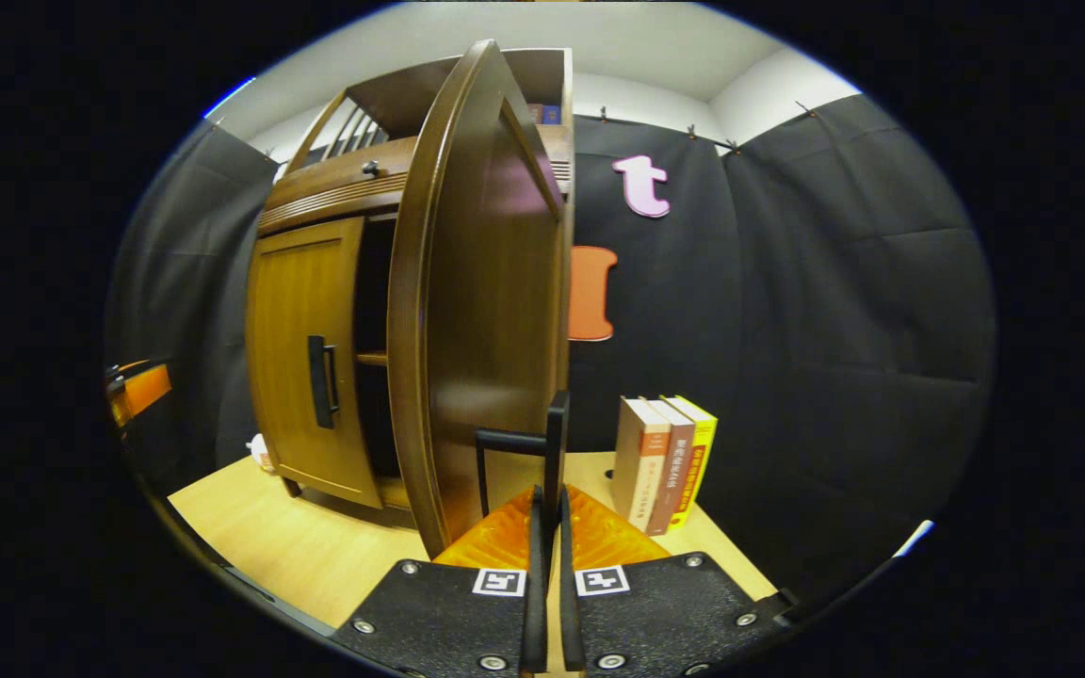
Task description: Open the right door of the double-door shoe cabinet with the right hand, and open the left door with the left hand.
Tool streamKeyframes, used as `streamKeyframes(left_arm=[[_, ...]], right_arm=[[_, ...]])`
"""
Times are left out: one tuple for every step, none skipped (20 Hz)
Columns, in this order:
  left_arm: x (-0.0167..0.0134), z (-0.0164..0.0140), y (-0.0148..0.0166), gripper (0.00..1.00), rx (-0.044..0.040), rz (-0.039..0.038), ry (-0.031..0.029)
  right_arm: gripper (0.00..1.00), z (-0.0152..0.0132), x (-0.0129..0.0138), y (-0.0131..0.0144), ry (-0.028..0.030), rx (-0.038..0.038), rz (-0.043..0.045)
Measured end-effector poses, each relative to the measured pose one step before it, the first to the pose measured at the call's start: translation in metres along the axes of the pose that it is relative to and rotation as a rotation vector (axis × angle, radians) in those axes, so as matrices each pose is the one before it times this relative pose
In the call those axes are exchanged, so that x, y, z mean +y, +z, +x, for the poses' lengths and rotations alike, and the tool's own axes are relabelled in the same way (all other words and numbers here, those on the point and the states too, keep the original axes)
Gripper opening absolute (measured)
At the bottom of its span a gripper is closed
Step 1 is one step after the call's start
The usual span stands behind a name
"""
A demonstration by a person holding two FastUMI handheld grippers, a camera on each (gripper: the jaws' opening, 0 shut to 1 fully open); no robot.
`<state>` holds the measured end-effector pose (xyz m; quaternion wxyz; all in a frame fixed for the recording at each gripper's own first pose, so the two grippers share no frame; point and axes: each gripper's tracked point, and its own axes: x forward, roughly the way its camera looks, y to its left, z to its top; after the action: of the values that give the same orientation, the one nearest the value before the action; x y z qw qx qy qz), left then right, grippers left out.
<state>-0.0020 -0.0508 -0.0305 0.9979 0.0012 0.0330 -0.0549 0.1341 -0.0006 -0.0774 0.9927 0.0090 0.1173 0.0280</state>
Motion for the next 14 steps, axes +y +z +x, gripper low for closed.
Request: streamKeyframes(left_arm=[[0.00086,-0.00054,-0.00116,0.94,0.00396,-0.00266,0.00108],[-0.00049,-0.00040,-0.00147,0.94,0.00347,-0.00080,0.00042],[0.00144,-0.00012,-0.00035,0.94,0.00080,0.00263,0.00334],[0.00137,0.00008,-0.00120,0.94,0.00079,0.00391,0.00505],[0.00093,-0.00058,-0.00014,0.94,0.00001,0.00126,0.00385],[0.00084,-0.00002,-0.00080,0.97,0.00113,-0.00219,0.00073],[0.00127,-0.00035,-0.00066,0.94,0.00202,-0.00201,0.00144],[0.00115,-0.00105,-0.00146,0.94,0.00298,0.00028,0.00316],[0.00059,-0.00046,-0.00122,0.94,0.00181,-0.00072,0.00287],[0.00286,-0.00079,-0.00119,0.94,0.00097,-0.00026,0.00390],[0.00153,-0.00010,-0.00011,0.94,0.00043,-0.00319,0.00203],[-0.00040,-0.00009,-0.00145,0.94,0.00050,-0.00465,0.00274],[0.00103,-0.00026,0.00089,0.94,-0.00142,-0.00521,0.00102],[-0.00049,-0.00013,0.00021,0.94,-0.00189,-0.00531,-0.00271]], right_arm=[[0.03,-0.00087,-0.00149,0.00086,0.01230,-0.00516,0.02318],[0.03,0.00106,-0.00235,0.00114,0.01224,-0.00256,0.00400],[0.08,-0.00010,-0.00467,0.00084,0.01274,-0.00334,-0.00136],[0.09,0.00078,-0.00488,-0.00139,0.01293,0.00458,0.00726],[0.03,0.00012,-0.00551,0.00048,0.01330,-0.00148,0.01280],[0.03,0.00080,-0.00490,0.00011,0.01786,-0.00185,0.01295],[0.03,0.00023,-0.00608,0.00056,0.02000,-0.00636,0.01259],[0.03,-0.00001,-0.00570,0.00071,0.01427,-0.00375,0.01138],[0.03,0.00161,-0.00814,-0.00001,0.01043,-0.00094,0.01613],[0.03,-0.00035,-0.00556,-0.00025,0.00531,0.00163,0.00793],[0.03,0.00110,-0.00366,0.00051,0.01508,-0.00056,-0.00126],[0.07,0.00012,-0.00099,0.00111,0.01696,-0.00125,-0.00623],[0.08,0.00014,-0.00253,0.00018,0.01649,-0.00201,-0.00718],[0.08,-0.00015,-0.00291,0.00076,0.02166,-0.00501,0.00061]])
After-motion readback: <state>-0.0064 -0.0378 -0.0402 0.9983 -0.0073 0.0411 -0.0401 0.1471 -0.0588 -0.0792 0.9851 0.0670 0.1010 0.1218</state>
